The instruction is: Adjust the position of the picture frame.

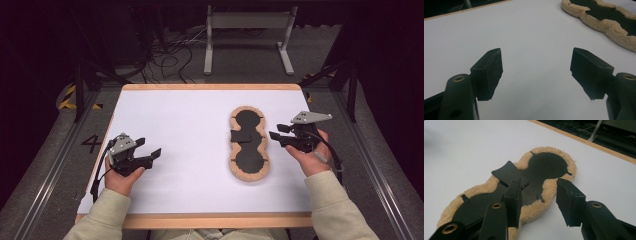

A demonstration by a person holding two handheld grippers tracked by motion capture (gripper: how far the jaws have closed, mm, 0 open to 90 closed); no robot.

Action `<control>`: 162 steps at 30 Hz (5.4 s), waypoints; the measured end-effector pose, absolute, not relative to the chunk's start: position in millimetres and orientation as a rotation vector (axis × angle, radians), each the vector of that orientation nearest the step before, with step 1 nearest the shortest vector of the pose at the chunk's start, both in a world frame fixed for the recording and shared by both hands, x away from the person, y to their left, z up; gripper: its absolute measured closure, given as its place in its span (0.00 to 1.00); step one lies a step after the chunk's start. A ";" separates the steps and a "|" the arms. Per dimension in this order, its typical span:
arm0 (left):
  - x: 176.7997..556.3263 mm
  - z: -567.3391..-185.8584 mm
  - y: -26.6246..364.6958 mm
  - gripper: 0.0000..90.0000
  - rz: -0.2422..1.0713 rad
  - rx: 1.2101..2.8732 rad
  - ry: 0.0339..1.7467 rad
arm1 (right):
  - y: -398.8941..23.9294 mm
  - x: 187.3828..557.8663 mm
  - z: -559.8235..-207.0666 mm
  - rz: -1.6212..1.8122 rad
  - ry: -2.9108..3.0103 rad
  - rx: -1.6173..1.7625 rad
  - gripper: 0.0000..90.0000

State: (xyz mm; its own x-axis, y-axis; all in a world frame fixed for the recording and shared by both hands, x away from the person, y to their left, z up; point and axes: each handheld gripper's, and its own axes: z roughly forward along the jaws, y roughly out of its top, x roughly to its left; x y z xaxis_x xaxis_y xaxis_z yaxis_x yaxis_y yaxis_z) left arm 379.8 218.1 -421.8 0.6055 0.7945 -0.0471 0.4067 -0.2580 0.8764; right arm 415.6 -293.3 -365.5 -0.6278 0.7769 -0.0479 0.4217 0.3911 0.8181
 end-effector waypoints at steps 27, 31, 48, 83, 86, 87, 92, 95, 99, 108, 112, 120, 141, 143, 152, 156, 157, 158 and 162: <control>383.2 -425.6 217.7 0.30 0.495 1.891 0.981 | -290.3 467.1 -367.3 1.012 2.276 1.205 1.00; 383.0 -426.1 217.1 0.30 0.499 1.893 0.980 | -287.9 473.3 -375.2 0.998 2.292 1.243 1.00; 384.6 -428.8 217.6 0.30 0.489 1.910 0.986 | -278.1 507.4 -408.3 0.810 2.302 1.374 1.00; 365.4 -434.8 240.6 0.29 0.513 1.897 1.066 | -258.7 551.9 -432.7 0.795 2.327 1.397 1.00; 366.2 -435.3 241.4 0.29 0.511 1.897 1.066 | -248.8 555.0 -432.3 0.790 2.358 1.387 1.00; 366.4 -435.5 241.3 0.29 0.508 1.895 1.068 | -244.8 556.1 -431.3 0.782 2.371 1.371 1.00; 367.0 -435.5 241.4 0.29 0.504 1.895 1.065 | -218.6 559.0 -425.7 0.790 2.439 1.277 1.00; 366.9 -435.2 241.0 0.29 0.507 1.893 1.063 | -202.3 560.2 -423.7 0.766 2.476 1.227 1.00; 367.7 -435.6 240.9 0.29 0.501 1.896 1.063 | -184.2 560.4 -422.0 0.757 2.512 1.175 1.00; 369.8 -436.2 239.0 0.29 0.496 1.900 1.057 | -158.5 553.7 -422.2 0.811 2.587 1.083 1.00; 370.6 -436.2 237.5 0.29 0.493 1.903 1.054 | -147.8 548.6 -420.6 0.850 2.633 1.036 1.00; 372.2 -436.4 235.3 0.29 0.486 1.906 1.047 | -132.6 540.9 -419.6 0.859 2.685 0.957 1.00; 376.9 -435.8 230.1 0.29 0.473 1.919 1.022 | -90.0 498.8 -409.1 0.864 2.762 0.652 1.00; 378.1 -435.8 229.2 0.29 0.467 1.920 1.020 | -92.7 491.3 -403.4 0.876 2.747 0.653 1.00; 382.1 -435.7 222.8 0.30 0.459 1.925 1.006 | -108.1 449.1 -382.0 0.945 2.766 0.612 1.00; 384.1 -434.9 219.2 0.30 0.459 1.929 0.992 | -116.1 427.4 -374.6 0.964 2.774 0.601 1.00; 384.6 -434.7 218.5 0.30 0.457 1.933 0.989 | -118.3 423.1 -373.2 0.969 2.775 0.595 1.00; 385.2 -434.6 217.9 0.30 0.456 1.935 0.988 | -120.5 419.1 -372.1 0.976 2.780 0.592 1.00; 386.2 -433.7 214.3 0.30 0.462 1.949 0.975 | -128.5 406.6 -369.5 0.983 2.795 0.594 1.00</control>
State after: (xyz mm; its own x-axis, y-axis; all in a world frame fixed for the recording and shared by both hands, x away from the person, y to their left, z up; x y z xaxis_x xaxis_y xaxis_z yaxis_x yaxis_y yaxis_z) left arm 386.2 214.3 -433.7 0.6220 0.7811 -0.0548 0.4528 -0.3018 0.8390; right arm 406.6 -128.5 -369.5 -0.9158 0.4014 0.0169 0.3235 0.7119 0.6233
